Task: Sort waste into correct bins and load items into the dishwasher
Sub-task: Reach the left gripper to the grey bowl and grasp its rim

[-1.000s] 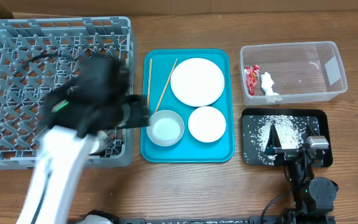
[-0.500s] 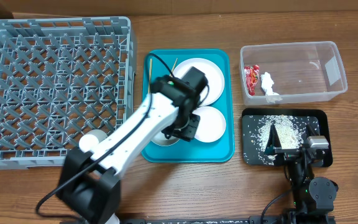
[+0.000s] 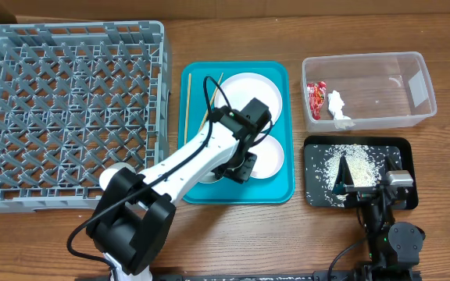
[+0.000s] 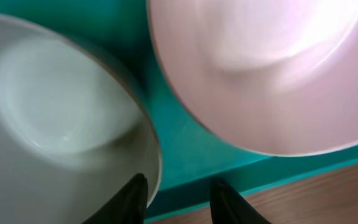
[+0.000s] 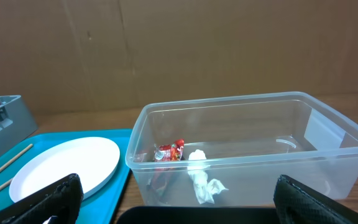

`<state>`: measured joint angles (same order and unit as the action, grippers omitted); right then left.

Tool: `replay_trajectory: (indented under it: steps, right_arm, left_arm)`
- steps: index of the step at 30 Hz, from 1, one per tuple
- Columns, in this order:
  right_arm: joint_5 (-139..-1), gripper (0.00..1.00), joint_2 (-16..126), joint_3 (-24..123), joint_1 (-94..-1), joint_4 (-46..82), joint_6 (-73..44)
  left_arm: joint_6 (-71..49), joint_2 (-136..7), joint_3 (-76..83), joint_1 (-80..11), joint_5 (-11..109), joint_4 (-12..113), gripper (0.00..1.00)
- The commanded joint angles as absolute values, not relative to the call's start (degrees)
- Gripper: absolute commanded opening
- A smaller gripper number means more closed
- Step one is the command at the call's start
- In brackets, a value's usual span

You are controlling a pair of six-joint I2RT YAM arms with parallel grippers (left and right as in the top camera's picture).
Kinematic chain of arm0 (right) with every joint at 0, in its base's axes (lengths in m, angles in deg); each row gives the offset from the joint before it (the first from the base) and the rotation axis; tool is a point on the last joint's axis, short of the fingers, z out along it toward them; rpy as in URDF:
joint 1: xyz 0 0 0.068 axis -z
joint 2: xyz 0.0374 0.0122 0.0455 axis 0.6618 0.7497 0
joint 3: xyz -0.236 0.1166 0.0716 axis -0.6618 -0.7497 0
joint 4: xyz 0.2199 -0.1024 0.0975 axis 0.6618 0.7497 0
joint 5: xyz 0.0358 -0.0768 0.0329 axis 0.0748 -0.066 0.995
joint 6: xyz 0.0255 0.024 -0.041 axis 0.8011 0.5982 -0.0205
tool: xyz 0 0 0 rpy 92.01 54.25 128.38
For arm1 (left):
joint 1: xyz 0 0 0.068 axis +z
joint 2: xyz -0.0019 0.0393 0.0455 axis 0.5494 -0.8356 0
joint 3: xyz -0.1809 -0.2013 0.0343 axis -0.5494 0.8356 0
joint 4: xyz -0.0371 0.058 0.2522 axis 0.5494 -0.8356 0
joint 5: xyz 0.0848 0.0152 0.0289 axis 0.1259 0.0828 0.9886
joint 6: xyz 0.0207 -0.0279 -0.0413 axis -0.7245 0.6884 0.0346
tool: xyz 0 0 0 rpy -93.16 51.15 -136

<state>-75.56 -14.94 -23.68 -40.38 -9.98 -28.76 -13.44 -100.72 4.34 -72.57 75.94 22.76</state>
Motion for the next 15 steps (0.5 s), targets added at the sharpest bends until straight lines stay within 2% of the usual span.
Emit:
replay_trajectory:
  steps: [1,9,12,15]
  right_arm:
    - [-75.49,1.00,-15.58,-24.27,-40.18,-10.20,-29.09]
    - [-75.49,1.00,-15.58,-24.27,-40.18,-10.20,-29.09]
    - [-75.49,1.00,-15.58,-24.27,-40.18,-10.20,-29.09]
    - [-75.49,1.00,-15.58,-24.27,-40.18,-10.20,-29.09]
  left_arm:
    - [-13.11,-101.24,8.75,-72.02,77.40,25.31,0.31]
    - [-11.52,-101.22,9.52,-70.69,77.42,26.56,0.19]
    - [-11.50,-101.22,9.52,-70.67,77.40,26.67,0.04]
    - [-11.48,-101.09,9.19,-70.52,77.31,26.19,0.04]
